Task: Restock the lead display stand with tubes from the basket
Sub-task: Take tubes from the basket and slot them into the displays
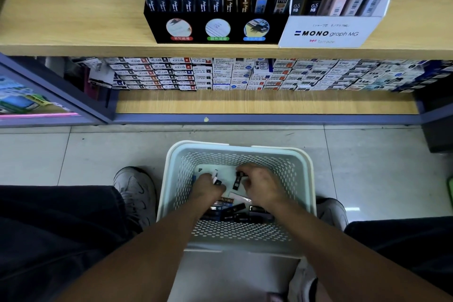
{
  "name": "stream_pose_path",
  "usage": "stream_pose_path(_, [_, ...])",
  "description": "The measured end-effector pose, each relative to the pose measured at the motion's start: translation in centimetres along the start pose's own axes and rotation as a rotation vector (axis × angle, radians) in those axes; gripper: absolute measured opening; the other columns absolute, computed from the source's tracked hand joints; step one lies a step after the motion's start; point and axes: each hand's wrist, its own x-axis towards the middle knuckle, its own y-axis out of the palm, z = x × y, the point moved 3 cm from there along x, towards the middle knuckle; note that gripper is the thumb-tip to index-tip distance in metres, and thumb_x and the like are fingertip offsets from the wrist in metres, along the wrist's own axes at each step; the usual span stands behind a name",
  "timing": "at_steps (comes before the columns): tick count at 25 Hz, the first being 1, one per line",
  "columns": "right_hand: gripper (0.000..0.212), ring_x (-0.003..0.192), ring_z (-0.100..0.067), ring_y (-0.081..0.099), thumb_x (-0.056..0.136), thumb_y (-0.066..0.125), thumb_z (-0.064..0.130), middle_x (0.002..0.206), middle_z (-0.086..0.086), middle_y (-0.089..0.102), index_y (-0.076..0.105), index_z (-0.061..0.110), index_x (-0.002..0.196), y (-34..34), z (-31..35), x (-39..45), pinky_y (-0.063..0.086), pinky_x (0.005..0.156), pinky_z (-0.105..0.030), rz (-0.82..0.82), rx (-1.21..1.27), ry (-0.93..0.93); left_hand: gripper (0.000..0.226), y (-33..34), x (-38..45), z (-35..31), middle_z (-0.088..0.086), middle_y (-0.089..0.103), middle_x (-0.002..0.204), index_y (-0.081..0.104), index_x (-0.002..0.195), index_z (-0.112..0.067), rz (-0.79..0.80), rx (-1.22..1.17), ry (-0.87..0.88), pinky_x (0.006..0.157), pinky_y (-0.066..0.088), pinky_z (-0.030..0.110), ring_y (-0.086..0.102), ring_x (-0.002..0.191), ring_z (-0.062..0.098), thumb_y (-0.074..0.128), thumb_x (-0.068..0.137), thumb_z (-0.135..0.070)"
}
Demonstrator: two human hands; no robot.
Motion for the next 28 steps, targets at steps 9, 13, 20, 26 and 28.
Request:
stream_pose_path(9, [0.04,0.119,-0.032,0.056,0.091,0.056,0.003,0.131,-0.014,0.054,0.05,0.006,0.131,1.2,-0.6,-0.5,0.049,0.094,-0.04,0.206,-0.567,-0.045,0.041,0.0,-1.1,-0.2,0.011,0.051,0.128,0.058,0.127,-0.01,0.123,1.04,0.577,0.093,0.048,0.038,0.062,0.109,0.034,0.061,0.089,0.003])
stream_pose_path(13, [0.023,0.111,-0.029,0.063,0.094,0.06,0.02,0.121,-0.011,0.065,0.061,0.012,0.116,0.9,-1.3,-0.7,0.05,0.09,-0.035,0.221,-0.415,-0.048,0.048,-0.1,-1.4,-0.1,0.011,0.051,0.126,0.058,0.124,-0.009,0.223,0.96,0.536,0.092,0.047,0.036,0.06,0.107,0.032,0.079,0.084,-0.024])
stream_pose_path(20, [0.081,0.117,-0.03,0.055,0.073,0.08,0.048,0.135,-0.01,0.044,0.041,0.014,0.135,3.2,0.2,-1.8,0.049,0.085,-0.039,0.346,-0.507,-0.084,0.051,0.8,-2.4,-0.6,0.018,0.055,0.127,0.056,0.128,-0.002,0.259,1.14,0.559,0.093,0.046,0.037,0.06,0.112,0.034,0.076,0.082,-0.012])
stream_pose_path(26, [0.049,0.115,-0.03,0.056,0.087,0.067,0.028,0.133,-0.009,0.047,0.048,0.014,0.131,1.4,-0.7,0.1,0.049,0.089,-0.039,0.166,-0.442,-0.068,0.043,-0.5,-1.2,-1.5,0.018,0.053,0.129,0.058,0.126,-0.004,0.139,1.005,0.482,0.094,0.048,0.038,0.062,0.111,0.036,0.071,0.086,-0.012])
stream_pose_path(28, [0.062,0.117,-0.029,0.055,0.083,0.073,0.034,0.137,-0.01,0.042,0.044,0.014,0.134,1.6,-0.7,0.1,0.049,0.088,-0.04,0.183,-0.426,-0.068,0.046,-0.4,-1.2,-1.5,0.018,0.052,0.129,0.057,0.127,-0.005,0.134,0.957,0.451,0.095,0.048,0.038,0.062,0.111,0.035,0.073,0.086,-0.017])
